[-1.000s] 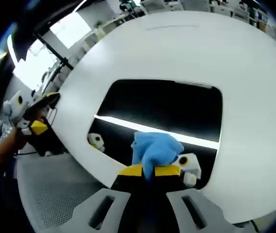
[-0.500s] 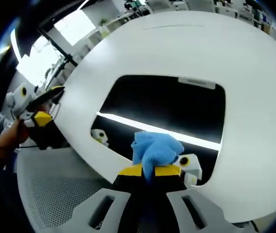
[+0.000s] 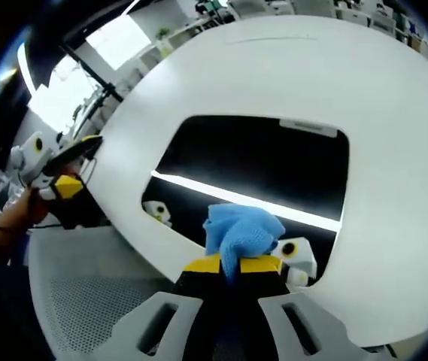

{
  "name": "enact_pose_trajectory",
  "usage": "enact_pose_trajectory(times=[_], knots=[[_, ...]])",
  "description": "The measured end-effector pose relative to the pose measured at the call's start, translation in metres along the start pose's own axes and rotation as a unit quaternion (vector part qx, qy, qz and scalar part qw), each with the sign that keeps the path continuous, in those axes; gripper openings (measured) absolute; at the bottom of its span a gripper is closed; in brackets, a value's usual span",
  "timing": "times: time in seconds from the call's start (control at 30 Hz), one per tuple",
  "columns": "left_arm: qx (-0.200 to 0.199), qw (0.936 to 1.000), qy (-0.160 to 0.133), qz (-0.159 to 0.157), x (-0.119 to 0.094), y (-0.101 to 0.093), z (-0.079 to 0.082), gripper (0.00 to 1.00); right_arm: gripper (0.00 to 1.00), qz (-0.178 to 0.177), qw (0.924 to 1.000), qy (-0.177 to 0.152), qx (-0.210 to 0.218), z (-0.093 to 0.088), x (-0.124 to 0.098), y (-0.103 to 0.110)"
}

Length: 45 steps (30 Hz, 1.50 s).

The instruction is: Wipe the mirror surface with the cleaning cloth until all visible marks leave the cleaned area.

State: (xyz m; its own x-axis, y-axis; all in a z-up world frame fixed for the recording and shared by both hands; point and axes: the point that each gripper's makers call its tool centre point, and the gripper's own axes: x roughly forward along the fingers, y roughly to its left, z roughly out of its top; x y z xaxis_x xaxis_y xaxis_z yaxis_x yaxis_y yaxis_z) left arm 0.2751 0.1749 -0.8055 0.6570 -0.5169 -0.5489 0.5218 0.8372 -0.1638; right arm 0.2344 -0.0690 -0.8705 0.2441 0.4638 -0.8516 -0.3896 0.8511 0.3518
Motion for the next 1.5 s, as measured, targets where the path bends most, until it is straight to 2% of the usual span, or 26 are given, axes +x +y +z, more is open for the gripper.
enact_pose_trajectory(times=[0.33,0.93,1.5], knots=[[0.003,1.0,-0.005,0.0,0.002,-0.006,0.005,0.99,0.0,-0.002,1.0,0.002,0.004,-0.006,-0.008,-0.013],[0.006,1.0,-0.002,0.0,0.002,-0.003,0.005,0.99,0.0,-0.015,0.9994,0.001,0.032,-0.011,-0.02,-0.036],[-0.002,1.0,-0.005,-0.004,0.006,-0.001,0.007,0.99,0.0,-0.015,0.9986,0.011,0.05,-0.011,-0.02,-0.037]])
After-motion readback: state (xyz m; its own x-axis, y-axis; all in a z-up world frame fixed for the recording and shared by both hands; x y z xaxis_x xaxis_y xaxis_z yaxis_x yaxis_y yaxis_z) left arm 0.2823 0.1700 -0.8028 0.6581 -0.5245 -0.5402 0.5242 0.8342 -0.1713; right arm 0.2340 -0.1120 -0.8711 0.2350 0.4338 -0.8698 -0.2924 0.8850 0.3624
